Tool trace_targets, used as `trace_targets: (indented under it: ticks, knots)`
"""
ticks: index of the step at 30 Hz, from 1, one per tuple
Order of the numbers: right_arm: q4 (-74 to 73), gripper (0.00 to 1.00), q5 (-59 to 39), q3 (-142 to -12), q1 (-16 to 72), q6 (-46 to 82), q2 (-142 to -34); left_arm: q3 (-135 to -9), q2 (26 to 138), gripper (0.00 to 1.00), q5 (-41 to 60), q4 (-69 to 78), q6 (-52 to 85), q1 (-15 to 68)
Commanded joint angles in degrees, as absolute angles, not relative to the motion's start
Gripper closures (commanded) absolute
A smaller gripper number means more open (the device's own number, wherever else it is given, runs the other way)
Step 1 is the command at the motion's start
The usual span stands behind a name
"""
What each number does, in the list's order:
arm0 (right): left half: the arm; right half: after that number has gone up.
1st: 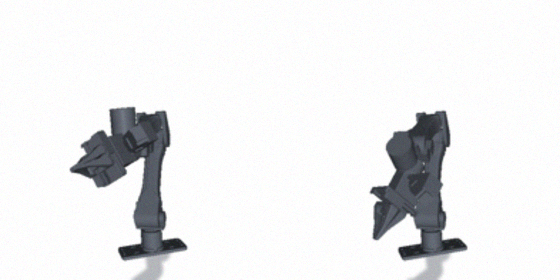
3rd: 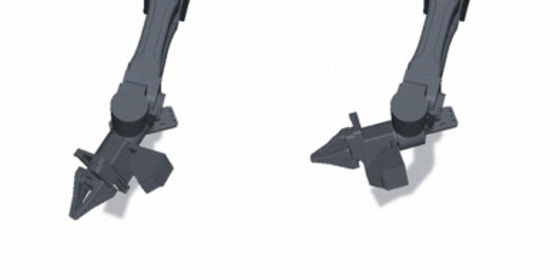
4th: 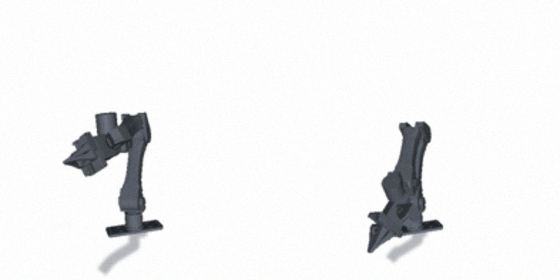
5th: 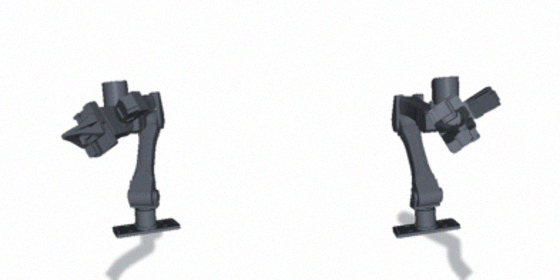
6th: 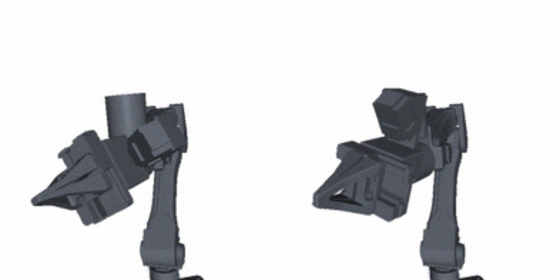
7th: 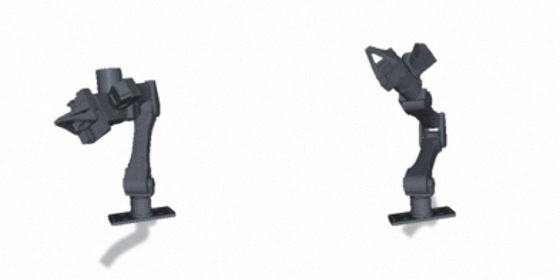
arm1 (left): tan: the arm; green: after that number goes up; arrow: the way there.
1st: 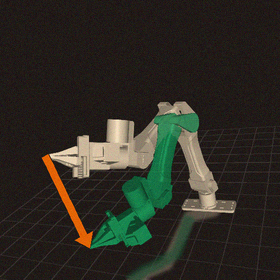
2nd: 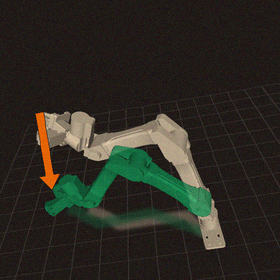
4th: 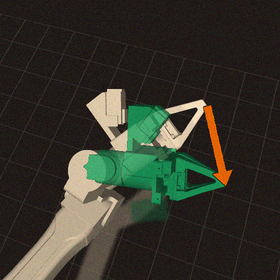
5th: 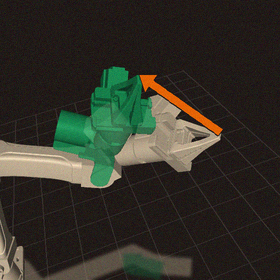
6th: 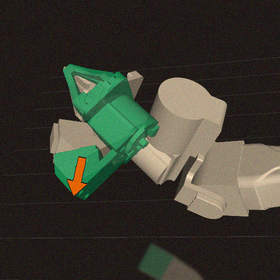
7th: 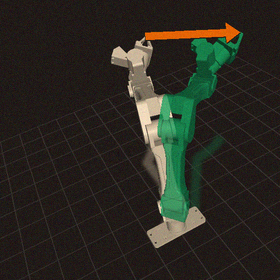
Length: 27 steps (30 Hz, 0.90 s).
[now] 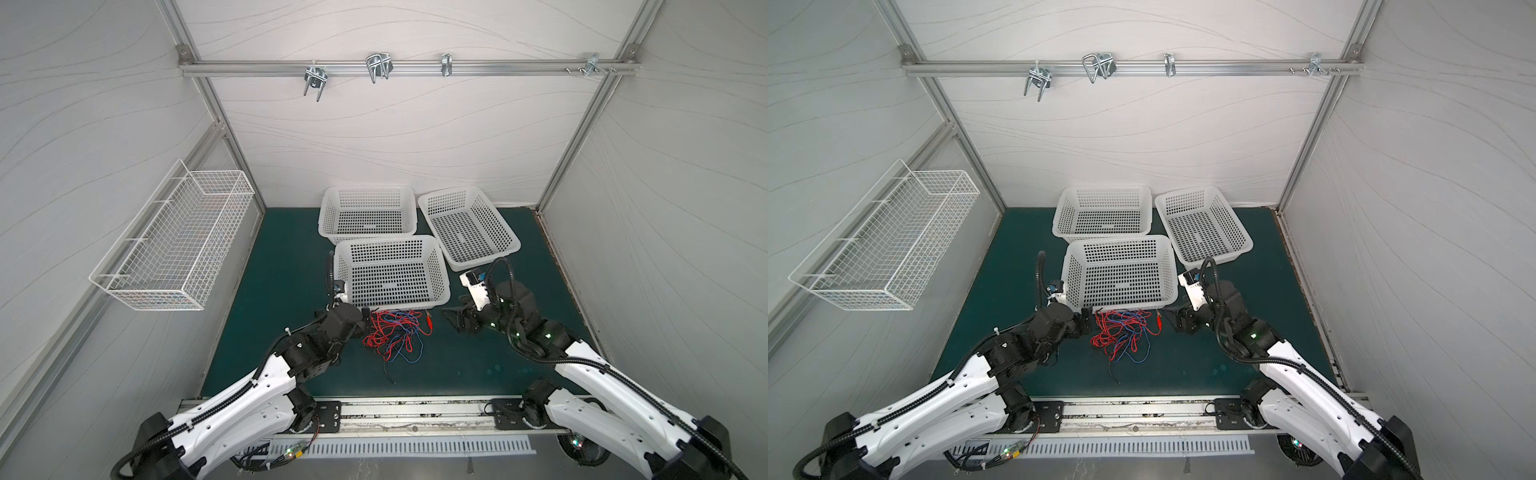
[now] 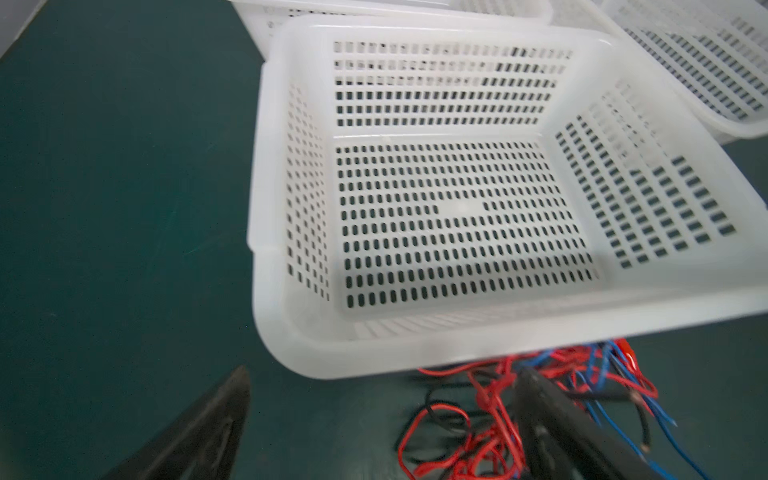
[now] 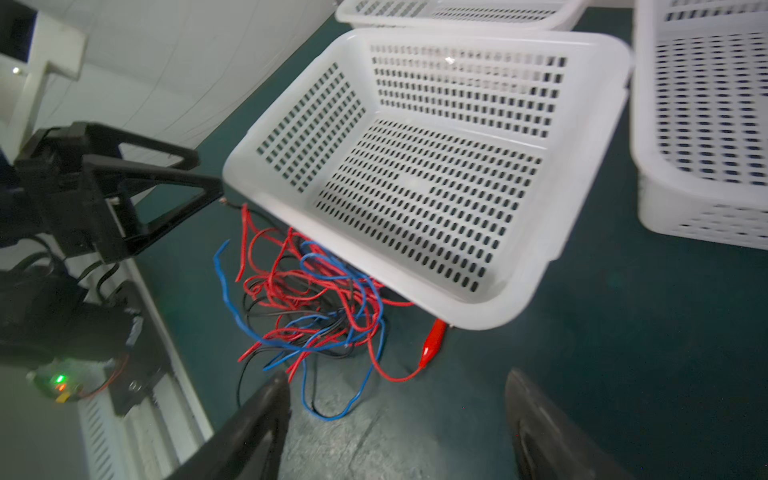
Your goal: Untangle the cables
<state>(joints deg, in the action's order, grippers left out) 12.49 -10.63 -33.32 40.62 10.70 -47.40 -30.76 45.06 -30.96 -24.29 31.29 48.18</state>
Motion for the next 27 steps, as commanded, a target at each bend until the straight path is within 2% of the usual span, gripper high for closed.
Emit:
trace_targets:
  ticks: [1, 8, 13, 15, 16, 21, 27]
  knots:
    - [11.3, 0.21, -13.1, -32.8, 43.9, 10.3, -48.7, -33.8, 47.0, 0.02, -35.4, -26.8, 34.6, 52.9]
    - [6.3, 0.23, -10.6, -33.1, 49.7, 11.4, -54.7, -33.3, 53.5, 0.02, -35.8, -22.0, 38.2, 58.2]
    - [8.8, 0.23, 3.2, -35.8, 50.1, 16.0, -57.5, -33.6, 55.5, 0.02, -37.1, -19.1, 39.1, 59.0]
    - [11.8, 0.2, 10.3, -37.6, 49.4, 18.3, -57.5, -33.4, 54.5, 0.02, -38.2, -18.9, 39.6, 59.0]
    - [12.8, 0.18, 10.8, -38.6, 48.1, 18.8, -57.5, -33.1, 53.5, 0.02, -38.7, -18.6, 39.7, 59.0]
    - [16.1, 0.18, 3.0, -43.5, 38.7, 21.2, -61.3, -31.0, 46.4, 0.01, -42.4, -18.6, 40.6, 59.0]
    - [16.7, 0.17, -4.4, -48.6, 32.2, 22.0, -69.9, -30.0, 37.3, 0.01, -47.8, -23.6, 43.3, 59.0]
